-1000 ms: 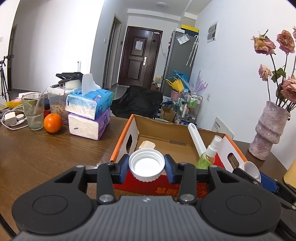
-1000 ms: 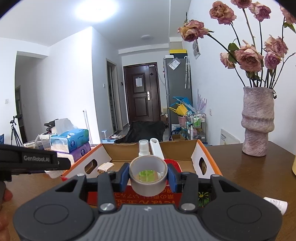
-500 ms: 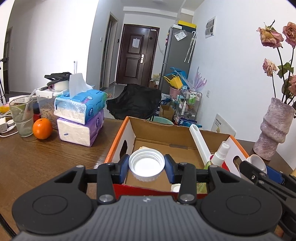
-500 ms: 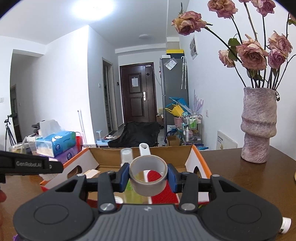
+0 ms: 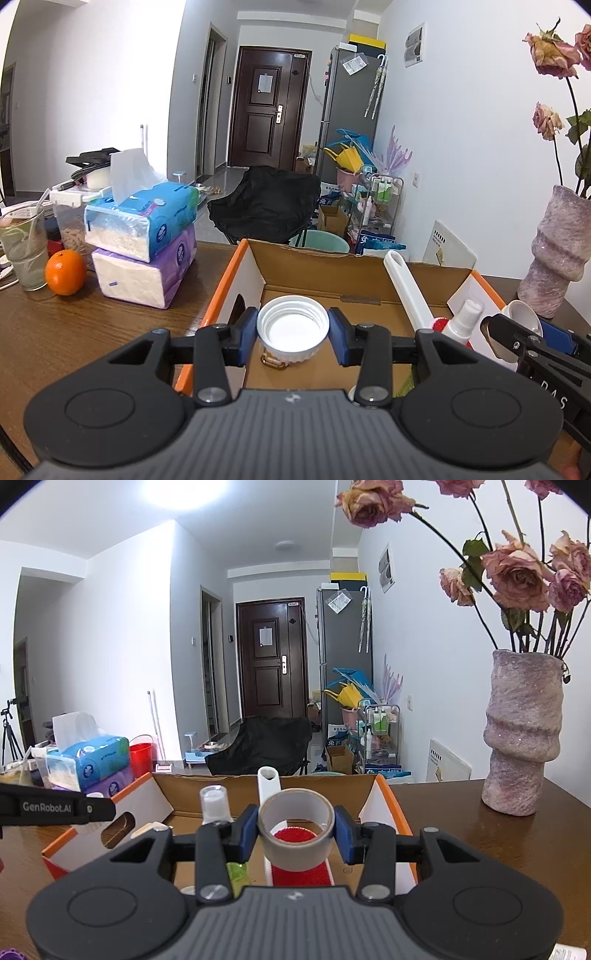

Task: Organize rigid objects
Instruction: 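Carry the white cap and tape roll over the red box with both tools, then open both tools to drop the white cap and tape roll into the box, then withdraw both tools from the box back over the table, then approach the blue bottle cap with the left tool while the right tool approaches the white plastic container, then grasp and lift the blue cap with the left tool while the right tool nears the container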

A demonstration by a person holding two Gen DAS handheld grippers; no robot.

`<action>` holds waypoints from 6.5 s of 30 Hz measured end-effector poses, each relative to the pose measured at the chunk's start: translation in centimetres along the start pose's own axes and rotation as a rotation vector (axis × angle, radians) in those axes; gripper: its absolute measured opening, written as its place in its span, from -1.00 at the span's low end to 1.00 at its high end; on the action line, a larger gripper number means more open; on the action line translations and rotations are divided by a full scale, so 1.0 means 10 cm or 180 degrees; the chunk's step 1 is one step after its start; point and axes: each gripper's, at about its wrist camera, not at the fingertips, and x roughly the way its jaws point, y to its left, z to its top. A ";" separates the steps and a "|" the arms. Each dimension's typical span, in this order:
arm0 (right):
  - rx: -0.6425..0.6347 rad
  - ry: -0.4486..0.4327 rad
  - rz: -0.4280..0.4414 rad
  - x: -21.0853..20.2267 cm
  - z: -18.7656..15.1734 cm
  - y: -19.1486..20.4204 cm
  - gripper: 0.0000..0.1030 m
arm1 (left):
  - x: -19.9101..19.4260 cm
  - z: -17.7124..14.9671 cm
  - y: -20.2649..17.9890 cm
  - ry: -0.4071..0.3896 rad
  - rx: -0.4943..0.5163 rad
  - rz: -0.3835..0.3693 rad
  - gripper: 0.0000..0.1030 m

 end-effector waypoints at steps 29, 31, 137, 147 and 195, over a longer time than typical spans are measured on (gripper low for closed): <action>-0.0169 0.0333 -0.0012 0.42 -0.03 -0.08 -0.17 | 0.47 0.03 -0.07 0.0133 0.0279 0.0062 0.26; -0.0170 0.0361 -0.0058 0.43 -0.03 -0.09 -0.06 | 0.45 0.03 -0.06 0.0090 0.0263 0.0124 0.55; 0.0219 0.0297 -0.0403 -2.10 -1.03 -0.34 1.00 | -1.80 -1.41 -0.01 0.0472 0.0246 0.0017 1.00; 0.0287 0.0343 -0.0406 -2.08 -1.07 -0.39 1.00 | -1.72 -1.64 -0.17 0.0595 0.0339 0.0054 0.93; -0.0087 0.0482 0.0220 -1.44 -0.96 -0.11 1.00 | -1.33 -1.07 -0.20 0.0338 0.0320 -0.0005 0.04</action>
